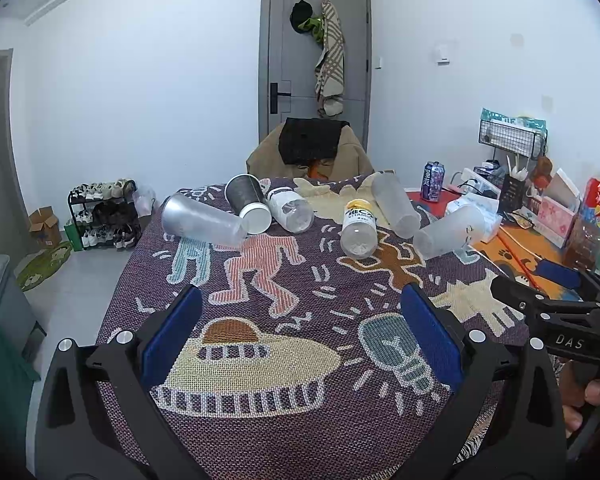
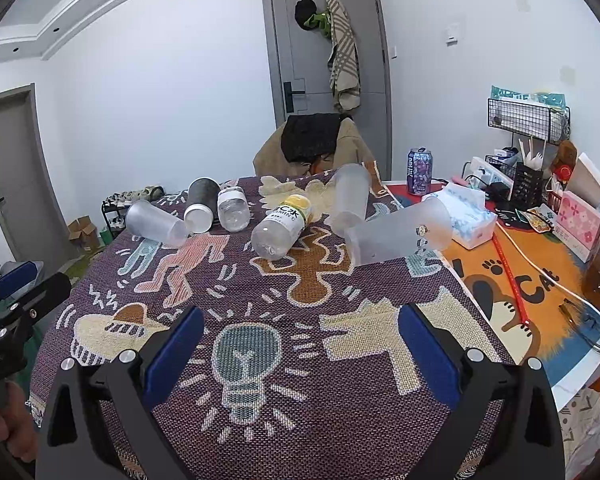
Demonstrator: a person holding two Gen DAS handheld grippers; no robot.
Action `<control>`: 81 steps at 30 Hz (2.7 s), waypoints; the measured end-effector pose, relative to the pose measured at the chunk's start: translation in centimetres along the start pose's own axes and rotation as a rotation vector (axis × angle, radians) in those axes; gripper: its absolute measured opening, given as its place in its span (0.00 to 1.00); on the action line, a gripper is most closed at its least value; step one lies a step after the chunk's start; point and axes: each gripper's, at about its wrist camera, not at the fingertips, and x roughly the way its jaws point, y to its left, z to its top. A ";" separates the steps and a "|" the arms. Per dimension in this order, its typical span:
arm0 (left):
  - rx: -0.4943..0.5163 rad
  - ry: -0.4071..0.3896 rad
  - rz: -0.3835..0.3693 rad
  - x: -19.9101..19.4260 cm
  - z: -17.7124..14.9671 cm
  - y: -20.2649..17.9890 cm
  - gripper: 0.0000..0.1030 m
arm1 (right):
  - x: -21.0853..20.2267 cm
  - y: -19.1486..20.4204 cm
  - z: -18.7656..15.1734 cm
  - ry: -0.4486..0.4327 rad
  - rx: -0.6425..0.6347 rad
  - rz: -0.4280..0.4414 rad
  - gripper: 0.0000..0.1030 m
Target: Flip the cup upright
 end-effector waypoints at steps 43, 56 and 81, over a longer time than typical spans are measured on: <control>0.006 -0.005 -0.045 -0.9 0.4 -1.0 0.96 | -1.0 -1.2 0.1 0.013 0.039 0.015 0.93; 0.002 0.006 -0.081 -0.1 0.4 -1.5 0.96 | -0.7 -1.9 -0.1 0.014 0.078 0.016 0.93; 0.010 0.116 -0.184 10.1 4.9 -4.8 0.96 | 6.6 -9.5 1.7 0.094 0.263 0.032 0.93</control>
